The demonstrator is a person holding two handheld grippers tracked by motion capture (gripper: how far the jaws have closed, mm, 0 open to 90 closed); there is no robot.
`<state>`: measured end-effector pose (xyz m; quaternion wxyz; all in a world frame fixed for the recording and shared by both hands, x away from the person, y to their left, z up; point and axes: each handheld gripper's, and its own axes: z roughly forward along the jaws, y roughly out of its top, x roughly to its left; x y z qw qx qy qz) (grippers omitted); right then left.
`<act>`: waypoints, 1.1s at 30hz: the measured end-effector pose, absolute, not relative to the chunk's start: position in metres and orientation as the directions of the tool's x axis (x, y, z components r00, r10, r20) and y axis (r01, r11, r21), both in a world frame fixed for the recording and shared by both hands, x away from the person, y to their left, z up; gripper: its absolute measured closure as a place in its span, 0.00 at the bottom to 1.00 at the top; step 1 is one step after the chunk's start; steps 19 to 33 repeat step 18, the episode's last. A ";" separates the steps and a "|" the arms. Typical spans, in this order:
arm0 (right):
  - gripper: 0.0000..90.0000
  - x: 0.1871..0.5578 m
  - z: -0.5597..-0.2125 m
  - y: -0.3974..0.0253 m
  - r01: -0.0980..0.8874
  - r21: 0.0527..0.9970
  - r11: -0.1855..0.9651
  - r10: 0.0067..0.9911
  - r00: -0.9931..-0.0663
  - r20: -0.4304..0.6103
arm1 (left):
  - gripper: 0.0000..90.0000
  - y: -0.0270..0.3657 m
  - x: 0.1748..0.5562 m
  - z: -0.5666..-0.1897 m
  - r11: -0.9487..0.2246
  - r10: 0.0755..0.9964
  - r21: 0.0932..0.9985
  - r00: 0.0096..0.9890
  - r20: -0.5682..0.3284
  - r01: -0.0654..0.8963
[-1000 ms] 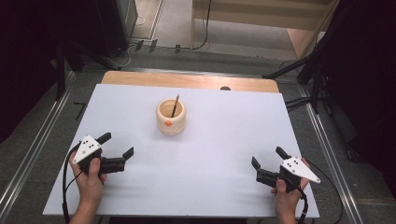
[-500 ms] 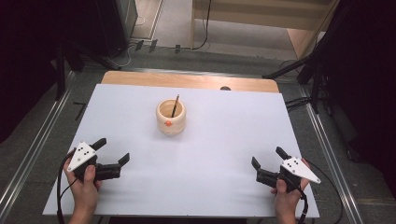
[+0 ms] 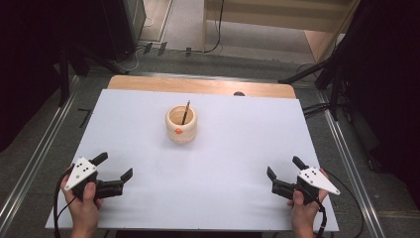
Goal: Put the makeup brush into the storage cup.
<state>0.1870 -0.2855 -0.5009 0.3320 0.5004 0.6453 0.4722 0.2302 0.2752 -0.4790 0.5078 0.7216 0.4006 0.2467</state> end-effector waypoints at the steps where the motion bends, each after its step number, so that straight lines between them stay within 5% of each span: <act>1: 0.04 0.187 -0.501 -0.286 0.334 0.941 0.053 0.960 -0.276 0.044 | 0.00 0.276 0.230 -0.480 -0.168 0.829 0.929 0.557 -0.048 0.330; 33: 0.04 0.189 -0.503 -0.286 0.343 0.938 0.053 0.961 -0.273 0.045 | 0.00 0.286 0.231 -0.481 -0.146 0.840 0.933 0.539 -0.059 0.329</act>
